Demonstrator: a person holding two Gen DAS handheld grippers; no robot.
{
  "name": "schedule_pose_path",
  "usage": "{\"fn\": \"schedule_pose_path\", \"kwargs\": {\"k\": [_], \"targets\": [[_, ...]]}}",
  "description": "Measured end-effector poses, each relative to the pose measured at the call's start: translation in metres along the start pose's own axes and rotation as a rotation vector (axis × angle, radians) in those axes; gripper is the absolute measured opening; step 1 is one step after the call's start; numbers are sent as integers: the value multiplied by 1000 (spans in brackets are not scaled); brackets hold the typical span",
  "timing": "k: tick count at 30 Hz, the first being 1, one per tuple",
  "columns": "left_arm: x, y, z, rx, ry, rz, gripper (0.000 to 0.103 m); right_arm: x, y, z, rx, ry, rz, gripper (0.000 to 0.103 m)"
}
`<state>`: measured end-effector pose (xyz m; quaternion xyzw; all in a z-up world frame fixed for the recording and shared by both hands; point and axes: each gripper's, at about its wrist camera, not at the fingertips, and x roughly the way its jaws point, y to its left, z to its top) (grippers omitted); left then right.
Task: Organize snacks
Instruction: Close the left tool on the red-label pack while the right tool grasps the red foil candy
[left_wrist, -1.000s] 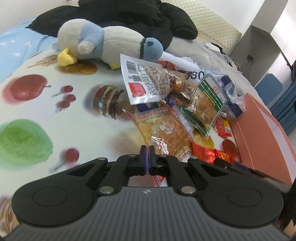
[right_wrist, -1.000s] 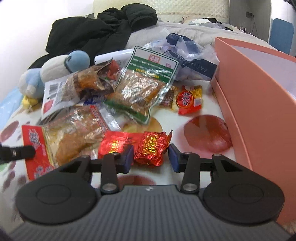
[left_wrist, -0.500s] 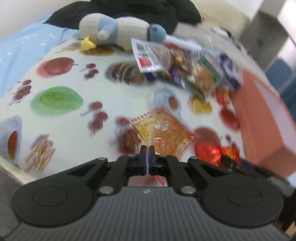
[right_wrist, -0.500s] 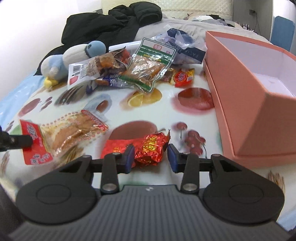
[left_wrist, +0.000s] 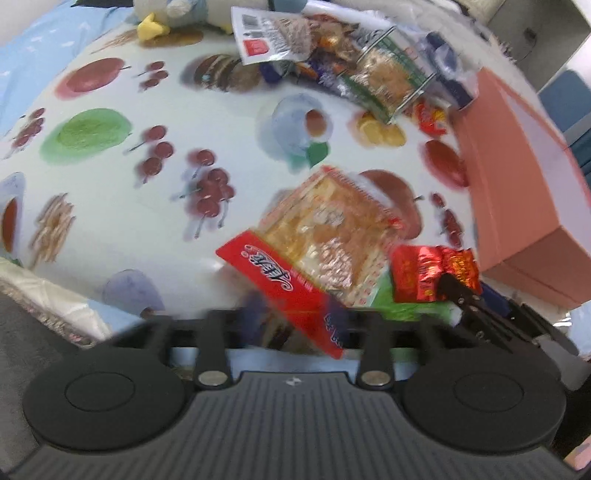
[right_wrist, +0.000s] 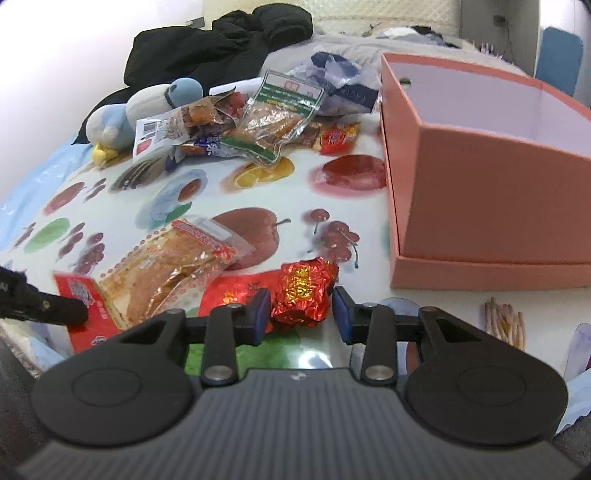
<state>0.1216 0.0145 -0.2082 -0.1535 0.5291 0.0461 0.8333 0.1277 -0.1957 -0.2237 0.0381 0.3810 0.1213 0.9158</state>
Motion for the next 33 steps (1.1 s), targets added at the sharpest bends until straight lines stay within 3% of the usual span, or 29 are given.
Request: {"fn": "schedule_pose_path", "kwargs": {"k": [2, 5, 8, 11, 13, 16, 21, 23, 28, 31, 33], "targets": [[-2, 0, 1, 19, -19, 27, 72, 3, -2, -1, 2, 19, 18, 42], [-4, -3, 9, 91, -23, 30, 73, 6, -4, -3, 14, 18, 10, 66], [-2, -17, 29, 225, -49, -20, 83, 6, -3, -4, -3, -5, 21, 65], [5, -42, 42, 396, -54, -40, 83, 7, -2, -5, -31, -30, 26, 65], [15, -56, 46, 485, -27, -93, 83, 9, -1, -4, -52, -40, 33, 64], [35, -70, 44, 561, 17, -108, 83, 13, -2, -4, -56, -42, 26, 63], [57, -73, 45, 557, 59, -82, 79, 17, 0, -8, -95, -55, 21, 60], [62, -75, 43, 560, 56, -60, 77, 18, 2, -8, -115, -53, 28, 53], [68, -71, 41, 547, 52, -55, 62, 20, 5, -9, -127, -59, 26, 51], [69, -71, 40, 556, 42, -41, 60, 21, 6, -10, -136, -70, 23, 50], [70, -72, 38, 555, 30, -31, 56, 21, 4, -9, -134, -72, 28, 43]]}}
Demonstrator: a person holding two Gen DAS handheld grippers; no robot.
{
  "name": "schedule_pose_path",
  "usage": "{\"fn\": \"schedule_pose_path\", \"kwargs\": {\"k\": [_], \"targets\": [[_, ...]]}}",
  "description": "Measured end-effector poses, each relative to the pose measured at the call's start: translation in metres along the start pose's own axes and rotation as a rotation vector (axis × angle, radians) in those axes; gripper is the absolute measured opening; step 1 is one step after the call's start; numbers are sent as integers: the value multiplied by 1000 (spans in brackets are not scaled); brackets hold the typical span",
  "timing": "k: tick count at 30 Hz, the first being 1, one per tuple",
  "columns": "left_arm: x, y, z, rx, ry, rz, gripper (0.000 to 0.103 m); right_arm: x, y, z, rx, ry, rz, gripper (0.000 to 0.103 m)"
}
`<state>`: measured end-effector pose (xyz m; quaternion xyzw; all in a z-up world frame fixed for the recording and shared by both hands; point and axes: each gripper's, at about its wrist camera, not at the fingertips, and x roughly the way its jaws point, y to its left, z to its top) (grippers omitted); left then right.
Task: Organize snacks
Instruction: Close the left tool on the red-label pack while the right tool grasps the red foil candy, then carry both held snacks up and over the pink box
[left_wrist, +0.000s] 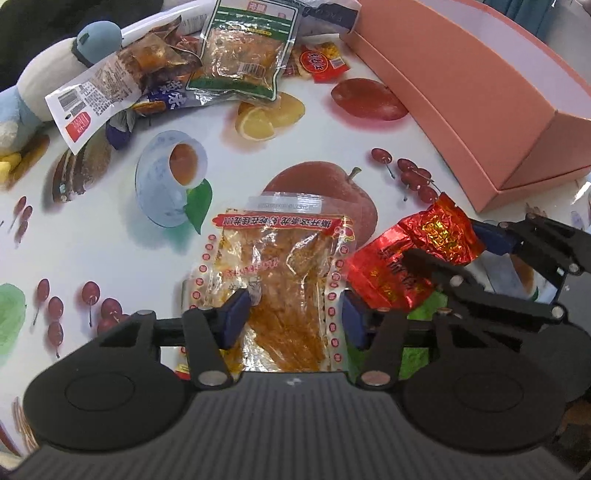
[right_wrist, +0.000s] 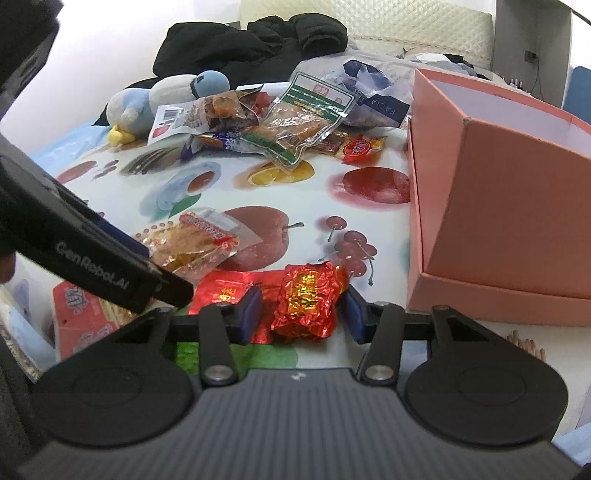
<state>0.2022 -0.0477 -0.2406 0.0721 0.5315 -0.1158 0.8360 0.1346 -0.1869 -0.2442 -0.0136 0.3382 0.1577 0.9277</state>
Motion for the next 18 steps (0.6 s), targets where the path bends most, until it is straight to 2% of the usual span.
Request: {"fn": "schedule_pose_path", "kwargs": {"k": [1, 3, 6, 11, 18], "targets": [[0, 0, 0, -3, -6, 6, 54, 0, -1, 1, 2, 0, -1, 42], [0, 0, 1, -12, -14, 17, 41, 0, -5, 2, 19, 1, 5, 40], [-3, 3, 2, -42, -24, 1, 34, -2, -8, 3, 49, 3, 3, 40], [-13, -1, 0, -75, -46, -22, 29, -8, -14, 8, 95, 20, -19, 39], [-38, -9, -10, -127, -102, -61, 27, -32, -18, 20, 91, 5, -75, 38]]}}
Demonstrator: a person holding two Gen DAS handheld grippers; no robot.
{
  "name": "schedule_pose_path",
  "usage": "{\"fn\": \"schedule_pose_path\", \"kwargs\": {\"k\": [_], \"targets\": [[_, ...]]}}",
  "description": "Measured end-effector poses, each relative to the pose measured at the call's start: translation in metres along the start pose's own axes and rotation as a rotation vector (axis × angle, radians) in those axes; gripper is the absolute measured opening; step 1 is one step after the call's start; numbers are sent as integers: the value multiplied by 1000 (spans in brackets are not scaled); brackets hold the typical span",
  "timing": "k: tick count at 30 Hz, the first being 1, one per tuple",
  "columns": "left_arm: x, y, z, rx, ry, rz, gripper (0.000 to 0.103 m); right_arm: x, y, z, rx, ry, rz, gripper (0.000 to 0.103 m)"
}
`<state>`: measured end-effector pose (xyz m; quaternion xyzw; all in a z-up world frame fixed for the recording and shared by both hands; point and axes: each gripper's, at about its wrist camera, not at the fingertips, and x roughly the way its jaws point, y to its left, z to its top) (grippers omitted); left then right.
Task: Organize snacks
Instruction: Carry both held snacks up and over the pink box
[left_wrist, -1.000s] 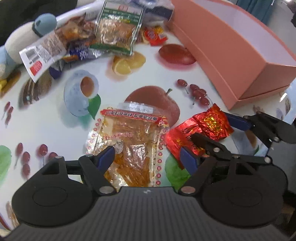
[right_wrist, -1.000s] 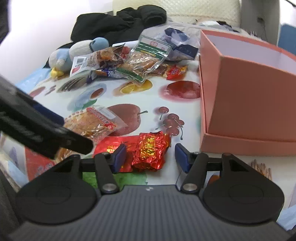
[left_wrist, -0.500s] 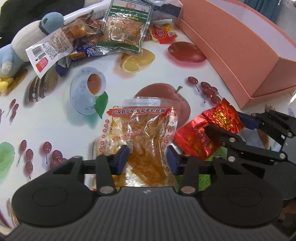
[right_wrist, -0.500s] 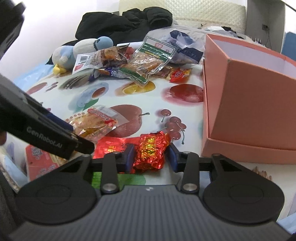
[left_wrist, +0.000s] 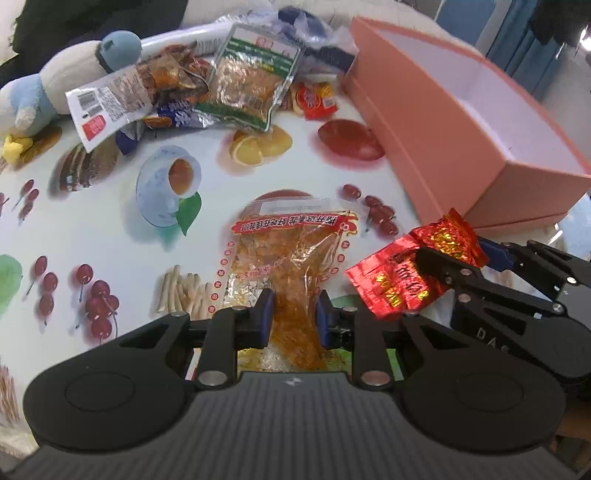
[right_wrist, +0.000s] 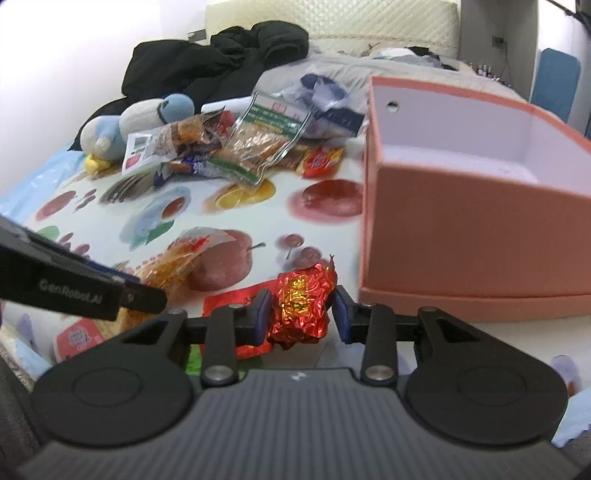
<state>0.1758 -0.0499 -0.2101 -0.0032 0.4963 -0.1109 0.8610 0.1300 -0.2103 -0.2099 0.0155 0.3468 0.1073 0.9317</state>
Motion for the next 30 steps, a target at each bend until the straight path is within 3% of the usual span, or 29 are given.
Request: {"fn": "schedule_pose_path", "kwargs": {"k": [15, 30], "targets": [[-70, 1, 11, -168, -142, -32, 27, -63, 11, 24, 19, -55, -72, 38], [-139, -12, 50, -110, -261, -120, 27, -118, 16, 68, 100, -168, -157, 38]]}}
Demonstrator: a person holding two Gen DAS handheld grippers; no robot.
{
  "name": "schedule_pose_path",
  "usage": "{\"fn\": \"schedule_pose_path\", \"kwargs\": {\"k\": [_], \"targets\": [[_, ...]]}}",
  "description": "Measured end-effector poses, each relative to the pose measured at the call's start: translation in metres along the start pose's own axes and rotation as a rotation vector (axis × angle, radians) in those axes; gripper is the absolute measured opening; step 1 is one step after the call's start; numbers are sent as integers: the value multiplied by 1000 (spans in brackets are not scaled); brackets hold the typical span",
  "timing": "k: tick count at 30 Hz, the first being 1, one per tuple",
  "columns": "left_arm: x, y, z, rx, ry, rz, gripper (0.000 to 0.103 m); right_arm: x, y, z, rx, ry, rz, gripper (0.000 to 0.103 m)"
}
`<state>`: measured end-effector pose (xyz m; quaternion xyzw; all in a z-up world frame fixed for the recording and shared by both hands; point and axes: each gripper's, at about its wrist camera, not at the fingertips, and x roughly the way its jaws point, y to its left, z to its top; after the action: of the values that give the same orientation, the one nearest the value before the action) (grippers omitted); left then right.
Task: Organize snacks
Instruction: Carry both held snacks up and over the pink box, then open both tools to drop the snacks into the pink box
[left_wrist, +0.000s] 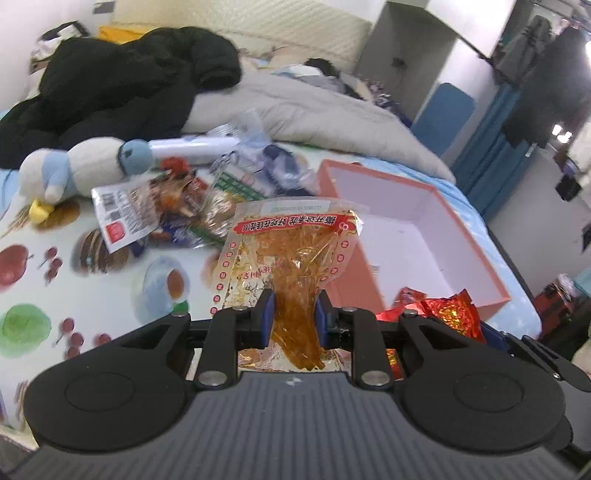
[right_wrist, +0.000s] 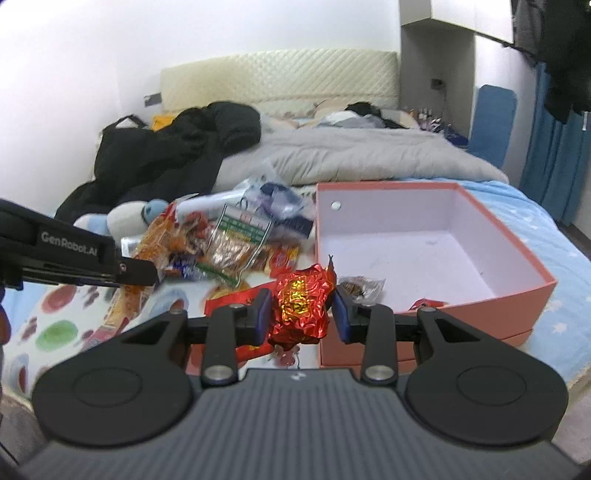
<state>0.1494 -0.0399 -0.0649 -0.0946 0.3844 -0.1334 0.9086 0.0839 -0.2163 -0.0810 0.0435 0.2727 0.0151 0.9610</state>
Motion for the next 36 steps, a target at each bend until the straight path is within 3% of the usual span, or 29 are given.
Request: {"fn": "schedule_pose_path", "kwargs": {"k": [8, 17, 27, 36], "targets": [[-20, -18, 8, -3, -12, -80, 27, -30, -3, 10, 65, -28, -72, 38], [-6, -60, 5, 26, 9, -137, 27, -47, -30, 11, 95, -39, -101, 38], [46, -135, 35, 98, 37, -164, 27, -30, -94, 34, 145, -50, -118, 38], [133, -190, 72, 159, 102, -157, 27, 29, -149, 54, 165, -2, -111, 38]]}}
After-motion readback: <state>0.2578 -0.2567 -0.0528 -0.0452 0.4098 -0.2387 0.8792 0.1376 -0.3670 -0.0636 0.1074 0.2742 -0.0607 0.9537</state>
